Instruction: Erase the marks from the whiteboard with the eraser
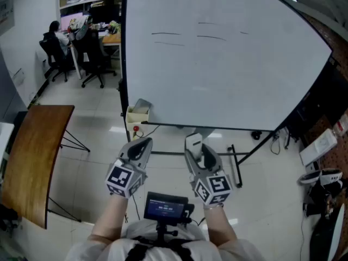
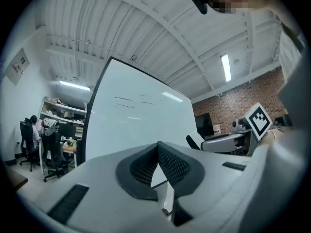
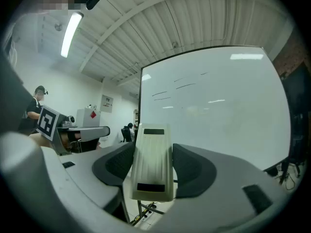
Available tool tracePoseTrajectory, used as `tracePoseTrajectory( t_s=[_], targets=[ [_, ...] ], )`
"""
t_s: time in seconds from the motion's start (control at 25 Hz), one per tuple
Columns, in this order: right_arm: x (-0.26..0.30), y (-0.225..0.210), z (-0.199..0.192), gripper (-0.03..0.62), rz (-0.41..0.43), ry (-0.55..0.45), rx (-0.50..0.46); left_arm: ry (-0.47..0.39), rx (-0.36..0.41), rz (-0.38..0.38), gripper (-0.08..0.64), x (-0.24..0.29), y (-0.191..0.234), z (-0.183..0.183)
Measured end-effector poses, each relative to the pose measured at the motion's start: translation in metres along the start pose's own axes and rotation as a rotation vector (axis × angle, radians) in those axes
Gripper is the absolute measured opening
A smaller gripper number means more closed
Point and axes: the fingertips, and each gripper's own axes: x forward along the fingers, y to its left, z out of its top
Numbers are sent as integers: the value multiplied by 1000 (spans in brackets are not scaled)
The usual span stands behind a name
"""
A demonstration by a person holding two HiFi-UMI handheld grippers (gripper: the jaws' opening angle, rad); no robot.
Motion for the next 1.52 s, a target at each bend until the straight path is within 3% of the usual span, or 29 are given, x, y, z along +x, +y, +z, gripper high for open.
tracePoseTrajectory(
  t_s=[0.28,0.68,0.88,1.04,1.32,1.52],
  targets=[
    [6,-16,8,259,-44,-23,-12,-60,30,-31,8,13,-1,5],
    [54,-71,20,259,11,-72,-20,-15,74,11,8,88,9,-1],
    [82,-107,25,259,26,-87,-25,-42,90,43,8,129,19,2],
    [99,-131,35,259,17,-95,-36,-57,131,21,8,152,14,5],
    [126,-132,38,259,65,-86,-79,-54,92,65,8,169,32,4],
    [143,-130,60,259,9,-108,-161,-55,109,52,8,173,49,2]
  ],
)
